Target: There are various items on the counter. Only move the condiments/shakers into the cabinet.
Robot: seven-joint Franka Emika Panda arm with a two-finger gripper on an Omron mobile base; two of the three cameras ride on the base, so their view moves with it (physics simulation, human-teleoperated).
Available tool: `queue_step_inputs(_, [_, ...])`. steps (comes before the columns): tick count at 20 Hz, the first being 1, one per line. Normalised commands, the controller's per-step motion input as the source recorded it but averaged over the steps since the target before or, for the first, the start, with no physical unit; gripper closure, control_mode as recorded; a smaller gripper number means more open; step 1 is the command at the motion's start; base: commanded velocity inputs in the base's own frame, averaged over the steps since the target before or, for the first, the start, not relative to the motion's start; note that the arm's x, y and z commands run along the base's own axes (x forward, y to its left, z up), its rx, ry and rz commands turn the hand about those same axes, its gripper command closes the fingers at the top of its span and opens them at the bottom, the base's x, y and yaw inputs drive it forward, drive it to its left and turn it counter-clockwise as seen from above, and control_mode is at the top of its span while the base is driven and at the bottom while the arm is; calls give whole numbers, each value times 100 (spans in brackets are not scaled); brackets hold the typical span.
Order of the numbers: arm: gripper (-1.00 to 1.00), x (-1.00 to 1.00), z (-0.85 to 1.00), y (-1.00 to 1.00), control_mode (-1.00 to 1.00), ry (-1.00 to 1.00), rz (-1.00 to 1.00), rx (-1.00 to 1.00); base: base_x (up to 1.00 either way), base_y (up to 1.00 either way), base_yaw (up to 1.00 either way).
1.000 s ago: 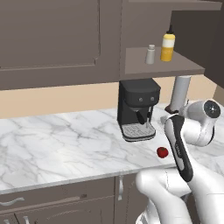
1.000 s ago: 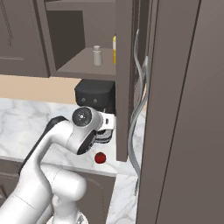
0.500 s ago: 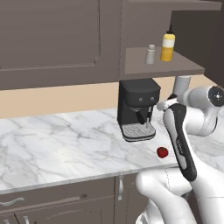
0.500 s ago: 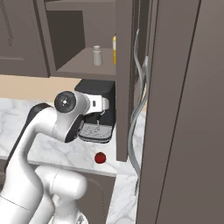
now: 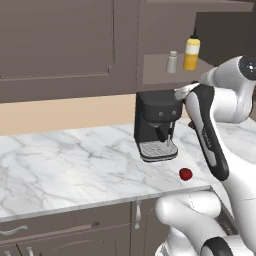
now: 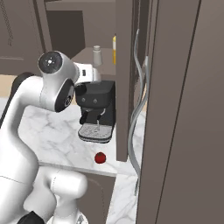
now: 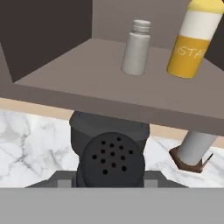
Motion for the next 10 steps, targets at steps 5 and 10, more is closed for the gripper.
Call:
queue_step_inputs(5, [100,0,1,1,-100,-2,0,0,0,0,0])
queue_step_inputs(10, [100,11,9,27,-100,0,0,0,0,0,0])
